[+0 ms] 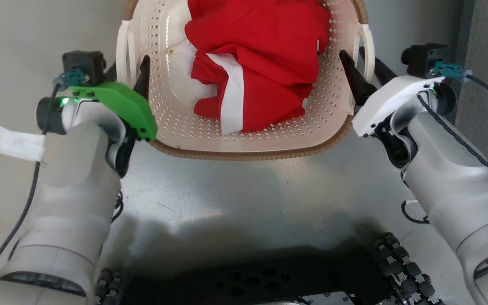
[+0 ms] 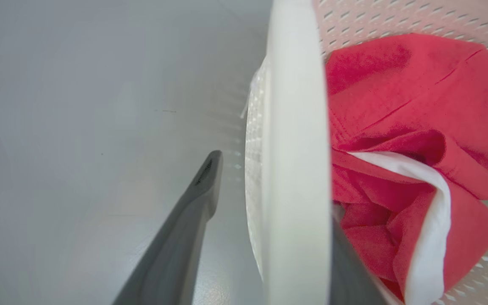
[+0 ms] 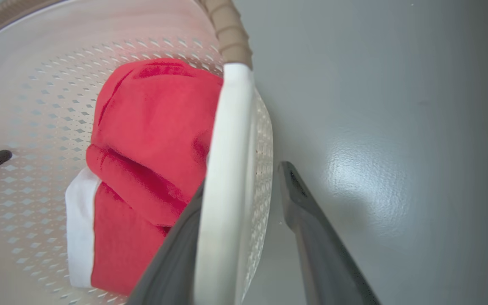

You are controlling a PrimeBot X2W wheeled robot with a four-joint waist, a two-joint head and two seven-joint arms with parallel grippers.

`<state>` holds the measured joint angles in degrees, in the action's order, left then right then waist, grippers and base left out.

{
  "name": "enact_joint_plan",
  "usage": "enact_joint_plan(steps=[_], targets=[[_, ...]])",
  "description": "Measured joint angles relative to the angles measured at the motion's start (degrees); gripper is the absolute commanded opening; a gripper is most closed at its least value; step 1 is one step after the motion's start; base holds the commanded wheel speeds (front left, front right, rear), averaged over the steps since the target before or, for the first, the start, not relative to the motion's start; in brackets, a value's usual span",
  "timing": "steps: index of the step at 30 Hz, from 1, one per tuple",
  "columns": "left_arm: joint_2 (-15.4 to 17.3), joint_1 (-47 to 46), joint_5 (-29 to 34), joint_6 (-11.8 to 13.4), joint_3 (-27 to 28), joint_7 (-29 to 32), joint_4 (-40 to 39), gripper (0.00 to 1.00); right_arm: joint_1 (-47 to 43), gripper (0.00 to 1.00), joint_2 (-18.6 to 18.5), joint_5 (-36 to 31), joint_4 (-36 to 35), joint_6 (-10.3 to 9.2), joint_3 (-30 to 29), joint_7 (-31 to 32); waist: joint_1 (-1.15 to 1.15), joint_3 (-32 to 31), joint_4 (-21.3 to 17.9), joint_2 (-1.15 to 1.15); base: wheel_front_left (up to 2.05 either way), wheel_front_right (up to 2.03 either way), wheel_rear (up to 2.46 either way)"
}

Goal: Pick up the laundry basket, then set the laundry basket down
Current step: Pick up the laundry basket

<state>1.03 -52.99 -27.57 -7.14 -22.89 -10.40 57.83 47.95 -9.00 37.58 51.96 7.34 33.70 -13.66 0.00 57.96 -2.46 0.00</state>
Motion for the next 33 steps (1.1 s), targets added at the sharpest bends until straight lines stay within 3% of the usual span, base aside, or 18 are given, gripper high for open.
enact_joint_plan(steps=[1,16,33], targets=[[-0.2,-0.2,-0.1,-0.2,-0.2,-0.1,0.2,0.0,0.1,0.0,0.1,0.2,0.1,0.22,0.2,0.0,0.0,0.0,0.0,0.0,0.0,0.0,0.0],[-1.3,-0.8,-3.8,-0.4,-2.1,-1.3,3.7,0.0,0.8,0.0,1.3,2.7,2.0,-0.31,2.8,-0.2,0.0,-3.3,-0.6,0.0,0.0,0.0,0.0],[-1.3,3.8,-11.3,-0.4,-5.4,2.9,6.3,0.0,-0.2,0.0,2.2,7.7,6.1,-0.31,8.7,2.9,0.0,-14.1,-1.4,0.0,0.0,0.0,0.0]])
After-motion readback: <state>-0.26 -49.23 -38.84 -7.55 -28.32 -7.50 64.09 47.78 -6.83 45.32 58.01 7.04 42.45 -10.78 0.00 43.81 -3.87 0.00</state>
